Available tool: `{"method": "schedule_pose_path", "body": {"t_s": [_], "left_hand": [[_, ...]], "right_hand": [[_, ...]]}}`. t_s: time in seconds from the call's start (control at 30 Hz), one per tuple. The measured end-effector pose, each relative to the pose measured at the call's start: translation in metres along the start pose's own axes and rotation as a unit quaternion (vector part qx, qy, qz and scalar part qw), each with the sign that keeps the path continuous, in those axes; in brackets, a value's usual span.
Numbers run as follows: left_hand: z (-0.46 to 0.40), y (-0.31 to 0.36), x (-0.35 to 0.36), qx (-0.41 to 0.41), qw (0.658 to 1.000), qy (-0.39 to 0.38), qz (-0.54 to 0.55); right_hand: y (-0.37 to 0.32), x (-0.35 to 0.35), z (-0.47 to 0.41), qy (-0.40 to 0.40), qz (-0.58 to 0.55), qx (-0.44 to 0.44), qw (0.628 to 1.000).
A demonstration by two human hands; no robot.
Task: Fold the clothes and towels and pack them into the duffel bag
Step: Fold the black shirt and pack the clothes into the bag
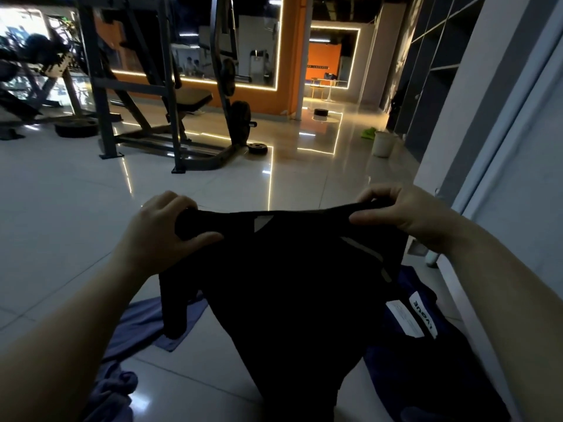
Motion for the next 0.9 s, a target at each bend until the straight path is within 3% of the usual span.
{"method": "schedule_pose_path", "body": {"t_s": [0.07, 0.17, 0.27, 0.33, 0.4, 0.47, 0.53, 0.63, 0.7, 0.8, 0.9], "left_hand": [[0.003, -0.002, 0.0, 0.045, 0.999, -0.011, -0.025], [0.008, 0.001, 0.005, 0.106, 0.993, -0.013, -0.057], [-0.002, 0.011, 0.003, 0.061, 0.998, 0.003, -0.018], [-0.013, 0.013, -0.002, 0.004, 0.999, 0.042, 0.013], [-0.019, 0.011, -0.006, -0.069, 0.995, 0.076, 0.019], [-0.018, 0.002, -0.006, -0.135, 0.986, 0.098, 0.003], [-0.012, -0.007, -0.005, -0.212, 0.971, 0.109, 0.018], [-0.007, -0.014, -0.005, -0.35, 0.919, 0.133, 0.127], [-0.007, -0.013, -0.01, -0.381, 0.893, 0.154, 0.186], [-0.014, -0.002, -0.026, -0.326, 0.907, 0.195, 0.183], [-0.03, 0.012, -0.048, -0.251, 0.909, 0.301, 0.144]], "right_hand": [[0.002, 0.0, -0.001, 0.084, 0.046, -0.033, 0.995], [0.01, 0.004, -0.005, 0.192, 0.28, -0.075, 0.938], [-0.022, 0.015, 0.0, 0.237, 0.222, -0.159, 0.932], [-0.048, 0.024, 0.006, 0.184, 0.079, -0.179, 0.963], [-0.053, 0.031, 0.009, 0.06, -0.019, -0.105, 0.992], [-0.039, 0.032, 0.006, -0.029, 0.035, -0.048, 0.998], [-0.02, 0.027, 0.003, -0.057, 0.122, -0.028, 0.991], [-0.014, 0.02, 0.003, -0.045, 0.127, -0.031, 0.99], [-0.024, 0.017, 0.006, 0.004, 0.102, -0.072, 0.992], [-0.042, 0.01, 0.013, 0.111, 0.086, -0.161, 0.977], [-0.038, 0.0, 0.017, 0.134, 0.064, -0.165, 0.975]]}}
Point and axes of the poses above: each hand's wrist, its own z-axis away from the middle knuckle, its own x-axis out of the palm, y = z × x, the point moved 3 cm from there along -z, towards the middle knuckle, and after that the axes turned 11 degrees about y, right-handed, at the moved point
